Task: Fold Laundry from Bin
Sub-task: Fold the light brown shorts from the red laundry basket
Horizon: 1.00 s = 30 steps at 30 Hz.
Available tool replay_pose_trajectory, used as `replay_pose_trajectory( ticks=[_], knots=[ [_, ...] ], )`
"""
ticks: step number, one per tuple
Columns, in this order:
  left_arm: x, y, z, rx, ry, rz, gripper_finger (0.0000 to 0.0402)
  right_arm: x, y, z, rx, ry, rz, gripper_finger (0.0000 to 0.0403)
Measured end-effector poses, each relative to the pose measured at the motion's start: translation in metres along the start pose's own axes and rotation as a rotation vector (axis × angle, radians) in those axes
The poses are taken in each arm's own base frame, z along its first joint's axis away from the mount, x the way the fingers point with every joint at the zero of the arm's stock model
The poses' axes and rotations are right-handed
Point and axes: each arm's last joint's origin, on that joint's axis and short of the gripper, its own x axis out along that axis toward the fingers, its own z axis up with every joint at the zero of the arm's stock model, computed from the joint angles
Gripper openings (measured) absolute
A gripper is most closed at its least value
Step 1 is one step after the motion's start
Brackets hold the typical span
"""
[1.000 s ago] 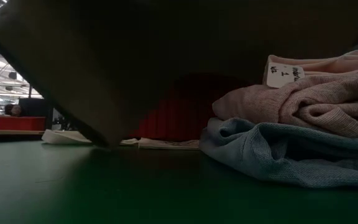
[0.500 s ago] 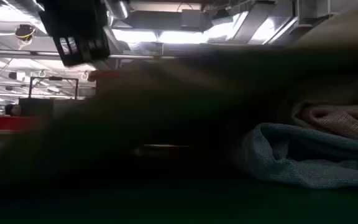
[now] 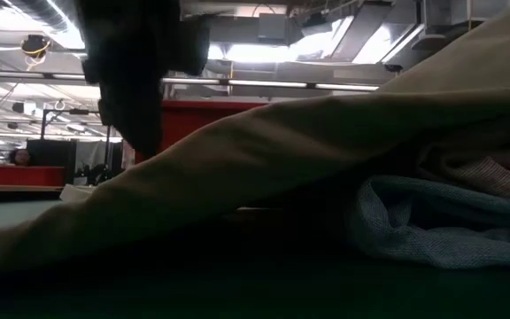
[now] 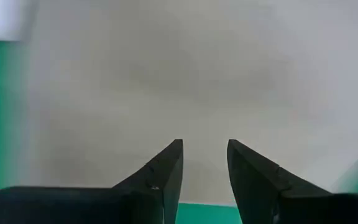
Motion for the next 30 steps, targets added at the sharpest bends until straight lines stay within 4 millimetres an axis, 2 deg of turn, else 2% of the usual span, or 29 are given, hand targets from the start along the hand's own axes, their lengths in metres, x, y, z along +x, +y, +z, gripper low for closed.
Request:
replay_pose_trajectory(
  ticks=[4, 8, 13, 17, 26, 30],
  knots=[
    [-0.001, 0.020, -0.001, -0.010, 0.002, 0.223, 0.0106, 0.000, 0.000, 0.000, 0.000, -0.003, -0.003, 0.0005],
    [-0.002, 0.031, 0.002, -0.016, -0.032, 0.329, 0.0094, 0.000, 0.000, 0.000, -0.001, -0.004, -0.004, 0.0005],
    [0.000, 0.038, 0.008, -0.007, -0.055, 0.377, 0.0082, 0.000, -0.002, 0.001, 0.053, -0.045, -0.057, 0.0005],
    [0.010, 0.048, 0.007, -0.003, -0.044, 0.388, 0.0074, 0.000, -0.002, 0.002, 0.056, -0.053, -0.067, 0.0005],
    [0.030, 0.074, -0.025, -0.059, 0.053, 0.412, 0.0051, 0.000, -0.002, 0.002, 0.085, -0.058, -0.073, 0.0006],
    [0.032, 0.080, -0.031, -0.053, 0.071, 0.433, 0.0042, 0.000, -0.002, 0.002, 0.086, -0.058, -0.073, 0.0031]
  ],
)
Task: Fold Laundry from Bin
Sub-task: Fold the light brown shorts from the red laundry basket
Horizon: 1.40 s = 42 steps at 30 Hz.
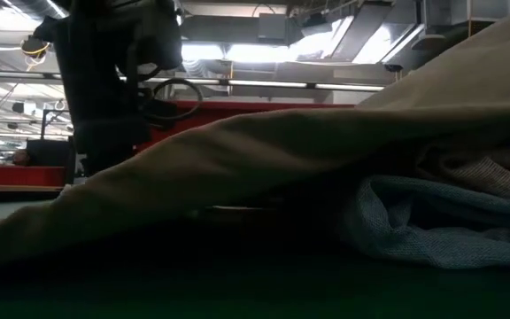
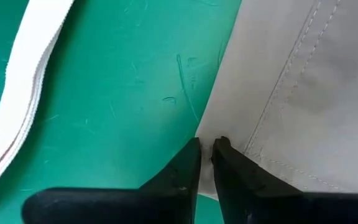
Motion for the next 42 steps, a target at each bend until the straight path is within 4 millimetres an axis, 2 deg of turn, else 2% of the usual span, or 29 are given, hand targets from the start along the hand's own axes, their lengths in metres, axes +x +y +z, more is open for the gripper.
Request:
replay_pose_trajectory(
  ticks=[9, 15, 19, 22, 30, 34, 38, 42],
  knots=[
    [-0.001, 0.006, -0.005, 0.054, 0.042, 0.056, 0.0028, 0.000, 0.000, 0.000, -0.010, -0.005, -0.006, 0.0128],
    [-0.002, 0.011, -0.011, 0.074, 0.110, 0.100, 0.0023, -0.003, 0.000, -0.004, -0.039, 0.041, 0.072, 0.0142],
    [-0.010, 0.009, -0.010, 0.080, 0.127, 0.092, 0.0019, -0.014, -0.007, -0.013, -0.047, -0.024, 0.064, 0.0142],
    [-0.021, 0.003, -0.003, 0.074, 0.132, 0.043, 0.0018, -0.026, -0.017, -0.022, -0.050, -0.142, 0.007, 0.0143],
    [-0.068, -0.011, 0.026, 0.081, 0.024, -0.132, 0.0018, -0.061, -0.052, -0.052, -0.006, -0.546, -0.216, 0.0143],
    [-0.087, -0.018, 0.039, 0.089, -0.043, -0.198, 0.0018, -0.073, -0.065, -0.062, 0.038, -0.680, -0.298, 0.0143],
    [-0.099, -0.021, 0.048, 0.079, -0.085, -0.230, 0.0018, -0.068, -0.082, -0.061, 0.116, -0.683, -0.340, 0.0143],
    [-0.108, -0.023, 0.055, 0.106, -0.122, -0.251, 0.0018, -0.048, -0.108, -0.057, 0.215, -0.603, -0.417, 0.0143]
  ],
)
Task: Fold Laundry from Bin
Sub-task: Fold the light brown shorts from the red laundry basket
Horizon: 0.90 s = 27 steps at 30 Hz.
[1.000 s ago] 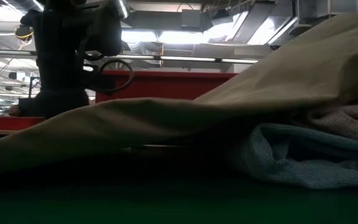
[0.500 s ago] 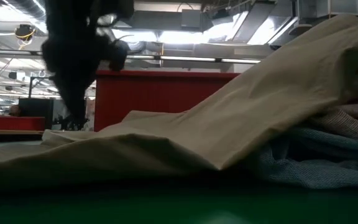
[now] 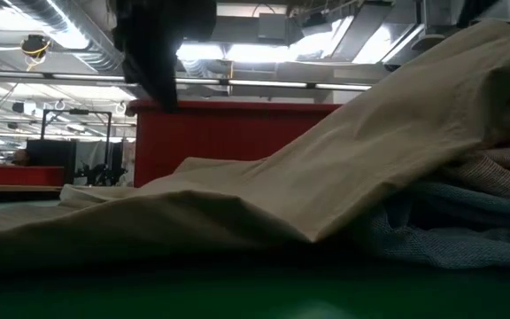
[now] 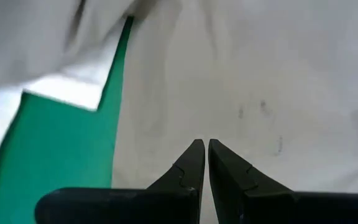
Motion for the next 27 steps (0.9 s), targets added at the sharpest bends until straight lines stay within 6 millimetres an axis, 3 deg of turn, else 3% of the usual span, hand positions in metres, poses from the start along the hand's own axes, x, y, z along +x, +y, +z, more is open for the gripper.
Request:
replay_pose_trajectory(
  ticks=[7, 14, 21, 27],
  knots=[
    [-0.004, 0.000, 0.008, -0.010, -0.035, -0.016, 0.0018, 0.063, -0.023, -0.014, 0.077, 0.243, -0.026, 0.0143],
    [-0.003, 0.006, 0.013, -0.033, -0.041, -0.009, 0.0018, 0.120, -0.048, -0.006, 0.169, 0.247, 0.113, 0.0143],
    [-0.003, 0.007, 0.013, -0.037, -0.042, -0.008, 0.0018, 0.159, -0.085, -0.013, 0.311, 0.374, 0.058, 0.0143],
    [-0.003, 0.007, 0.013, -0.038, -0.043, -0.008, 0.0018, 0.190, -0.103, -0.028, 0.428, 0.512, 0.043, 0.0143]
  ],
)
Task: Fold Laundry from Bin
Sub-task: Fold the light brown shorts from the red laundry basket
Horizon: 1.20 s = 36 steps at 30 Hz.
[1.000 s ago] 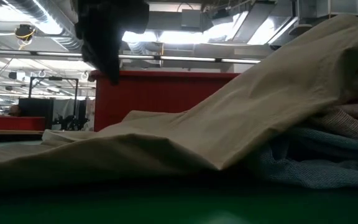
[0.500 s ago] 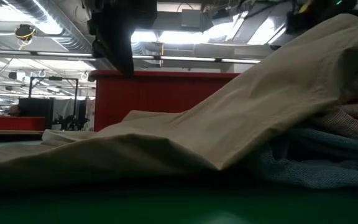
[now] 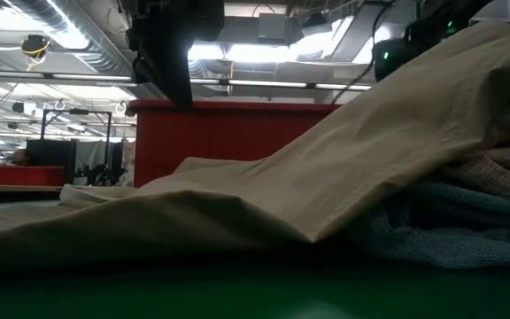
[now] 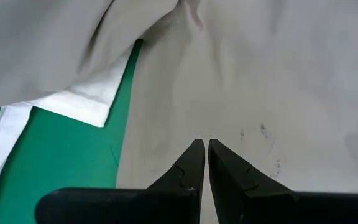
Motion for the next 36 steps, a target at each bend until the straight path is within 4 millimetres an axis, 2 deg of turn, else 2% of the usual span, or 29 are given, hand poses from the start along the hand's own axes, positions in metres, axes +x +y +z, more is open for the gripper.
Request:
replay_pose_trajectory(
  ticks=[9, 18, 26, 31, 36],
  knots=[
    [0.000, 0.000, 0.000, 0.001, -0.001, 0.000, 0.0018, 0.047, -0.015, 0.011, 0.071, 0.127, -0.021, 0.0143],
    [0.000, 0.000, 0.000, 0.000, -0.005, 0.005, 0.0018, 0.080, -0.016, 0.025, 0.069, 0.131, -0.048, 0.0143],
    [0.000, 0.000, 0.000, -0.001, -0.006, 0.005, 0.0018, 0.095, -0.014, 0.029, 0.010, 0.194, -0.028, 0.0143],
    [0.000, 0.000, 0.000, -0.001, -0.006, 0.005, 0.0018, 0.096, -0.013, 0.029, -0.019, 0.199, -0.003, 0.0141],
    [0.000, 0.000, 0.000, -0.002, -0.008, 0.004, 0.0018, 0.097, -0.013, 0.029, -0.030, 0.201, 0.007, 0.0103]
  ],
)
